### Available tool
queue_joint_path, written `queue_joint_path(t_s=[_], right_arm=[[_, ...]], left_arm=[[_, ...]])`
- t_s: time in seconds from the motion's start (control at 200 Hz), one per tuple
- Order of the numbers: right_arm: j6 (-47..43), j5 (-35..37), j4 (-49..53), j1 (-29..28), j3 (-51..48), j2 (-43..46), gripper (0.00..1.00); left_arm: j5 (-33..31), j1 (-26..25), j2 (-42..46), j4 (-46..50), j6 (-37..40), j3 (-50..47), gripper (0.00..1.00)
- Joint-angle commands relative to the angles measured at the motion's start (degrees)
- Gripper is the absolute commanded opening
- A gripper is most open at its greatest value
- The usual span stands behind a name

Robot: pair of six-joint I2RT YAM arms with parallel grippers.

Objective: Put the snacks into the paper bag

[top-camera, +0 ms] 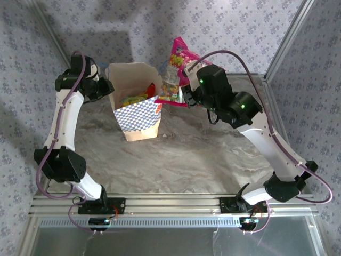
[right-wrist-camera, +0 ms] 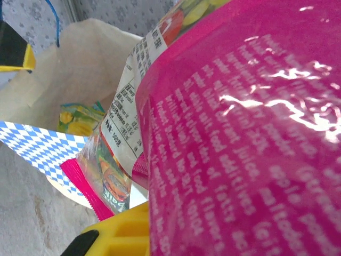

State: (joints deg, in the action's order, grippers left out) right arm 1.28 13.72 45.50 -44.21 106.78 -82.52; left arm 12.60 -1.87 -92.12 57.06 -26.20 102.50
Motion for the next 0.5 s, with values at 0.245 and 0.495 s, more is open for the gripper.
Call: queue_joint_path(t_s=[0.245,0.495], right_arm=[[-3.5,-2.2,-18.4,-0.4,4.2,-1.6,0.0],[-3.2,-6.2,-22.2,-0.5,7.7,-6.3,0.0]], left_arm=[[0.3,1.1,0.8,-0.3,-0.6,-1.3,0.27],[0.5,1.6,0.9,-0.5,-0.7,-1.6,0.27]])
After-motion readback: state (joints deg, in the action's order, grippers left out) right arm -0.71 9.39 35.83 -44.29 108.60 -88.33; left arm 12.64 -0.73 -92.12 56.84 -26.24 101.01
